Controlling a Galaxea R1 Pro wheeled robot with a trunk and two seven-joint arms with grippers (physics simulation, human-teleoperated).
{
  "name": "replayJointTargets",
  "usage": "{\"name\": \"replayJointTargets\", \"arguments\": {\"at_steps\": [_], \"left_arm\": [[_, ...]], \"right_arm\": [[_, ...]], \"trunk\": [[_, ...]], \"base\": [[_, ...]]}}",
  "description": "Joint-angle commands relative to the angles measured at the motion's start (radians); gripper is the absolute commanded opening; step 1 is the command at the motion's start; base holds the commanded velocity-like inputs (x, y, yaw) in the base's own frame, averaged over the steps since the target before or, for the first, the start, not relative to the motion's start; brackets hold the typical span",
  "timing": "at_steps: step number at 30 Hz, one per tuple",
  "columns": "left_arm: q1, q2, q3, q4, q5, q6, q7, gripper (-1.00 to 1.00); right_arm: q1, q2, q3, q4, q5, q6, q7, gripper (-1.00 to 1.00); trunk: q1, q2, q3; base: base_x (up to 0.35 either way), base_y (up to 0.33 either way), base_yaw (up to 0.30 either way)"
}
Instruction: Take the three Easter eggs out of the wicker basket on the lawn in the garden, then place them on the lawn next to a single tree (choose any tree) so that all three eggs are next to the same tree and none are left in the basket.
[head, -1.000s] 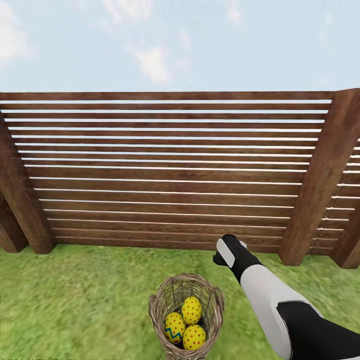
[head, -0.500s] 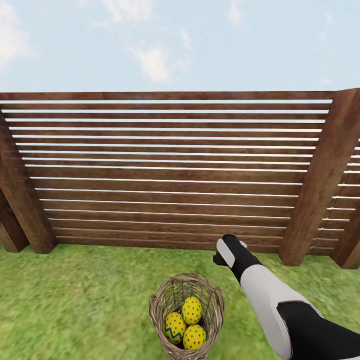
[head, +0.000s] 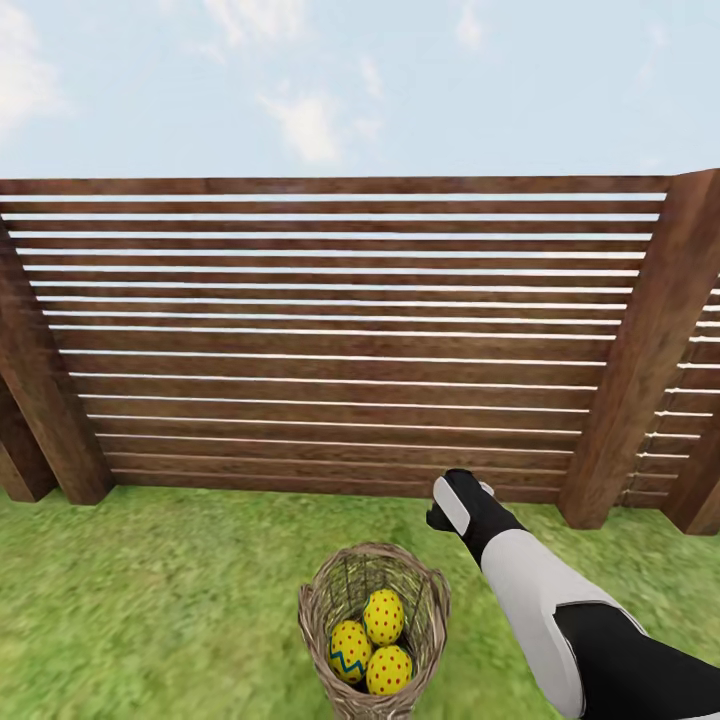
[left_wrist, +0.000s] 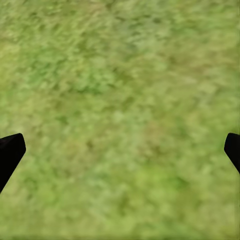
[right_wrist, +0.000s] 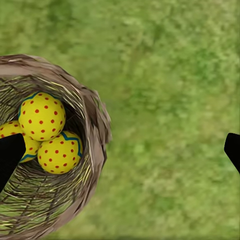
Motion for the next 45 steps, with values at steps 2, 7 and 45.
{"name": "replayJointTargets", "arguments": {"at_steps": [2,7,45], "left_arm": [[0.000,0.000,0.000,-0.001,0.006,0.000,0.000,1.00],[0.000,0.000,0.000,0.000,0.006,0.000,0.000,1.00],[0.000,-0.003,0.001,-0.010,0.010,-0.006,0.003,1.00]], "right_arm": [[0.000,0.000,0.001,-0.001,-0.009,0.002,-0.008,1.00],[0.000,0.000,0.000,-0.002,-0.009,0.001,-0.007,1.00],[0.000,0.005,0.002,-0.006,-0.009,0.001,0.033,1.00]], "trunk": [[0.008,-0.015,-0.007],[0.027,-0.050,-0.023],[0.173,-0.316,-0.142]], "base": [[0.000,0.000,0.000],[0.000,0.000,0.000],[0.000,0.000,0.000]]}}
